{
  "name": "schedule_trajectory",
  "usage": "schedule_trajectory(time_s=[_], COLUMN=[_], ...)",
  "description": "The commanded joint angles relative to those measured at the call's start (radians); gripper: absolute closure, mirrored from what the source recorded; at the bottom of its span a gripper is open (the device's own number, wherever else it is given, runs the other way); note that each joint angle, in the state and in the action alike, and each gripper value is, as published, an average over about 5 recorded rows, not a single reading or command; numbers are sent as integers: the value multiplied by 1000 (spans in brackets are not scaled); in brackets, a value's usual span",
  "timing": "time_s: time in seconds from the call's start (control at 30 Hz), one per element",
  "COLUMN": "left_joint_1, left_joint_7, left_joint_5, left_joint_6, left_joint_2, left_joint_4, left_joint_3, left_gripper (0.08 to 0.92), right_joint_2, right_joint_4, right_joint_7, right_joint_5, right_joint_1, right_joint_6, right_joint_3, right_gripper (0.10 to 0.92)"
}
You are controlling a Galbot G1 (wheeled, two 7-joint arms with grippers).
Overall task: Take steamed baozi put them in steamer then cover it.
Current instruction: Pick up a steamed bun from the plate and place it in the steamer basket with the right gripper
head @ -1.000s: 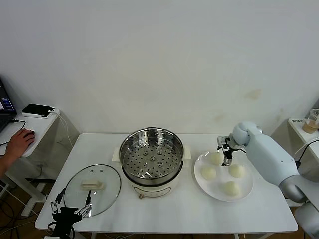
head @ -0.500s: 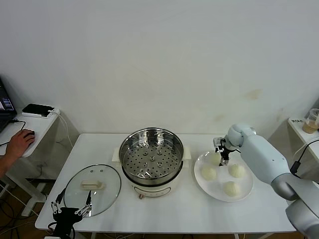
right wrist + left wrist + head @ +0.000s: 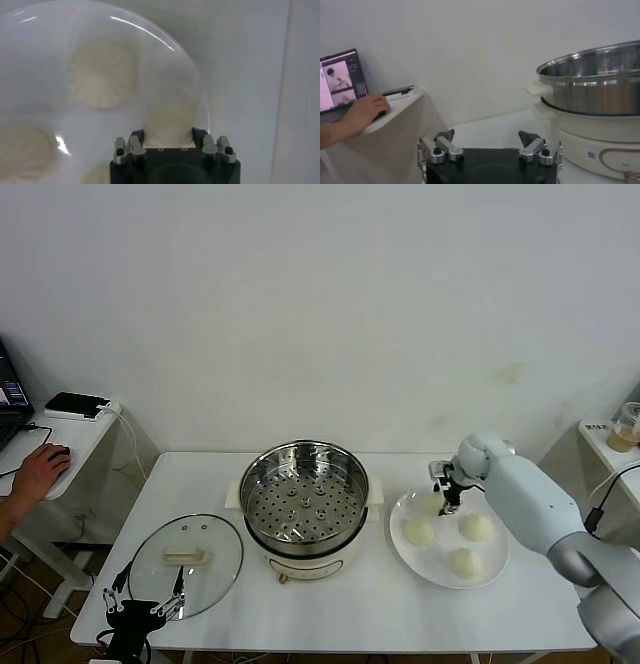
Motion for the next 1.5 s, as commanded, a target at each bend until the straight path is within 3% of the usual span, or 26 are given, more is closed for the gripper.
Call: schedule_trajectory(time_s=[0.03,0.43,0.93,1.2,1.5], left_joint_1=[0,-11,-22,-23,-10], left_joint_7=[0,1,3,0,-2], left_joint_5=[0,-14,-31,-52,-68], left_joint_6=[0,3,4,4,6], left_joint_2=[1,18,35,33,24], left_joint_4=[2,7,7,4,-31], left_joint_3=[1,19,16,7,-19], left_gripper=[177,177,177,177,177], right_joint_2=[-59,-155,94,246,323], right_joint_4=[75,302,398,364,239], right_joint_7=[-4,-11,113,190,215], right_joint_5=[49,354,681,662,416], right_joint_1=[15,327,637,637,562], right_joint_6=[0,-43,-57,78,288], right_joint_3=[-18,-248,-554,-716,-799], right_gripper=[416,406,406,406,410])
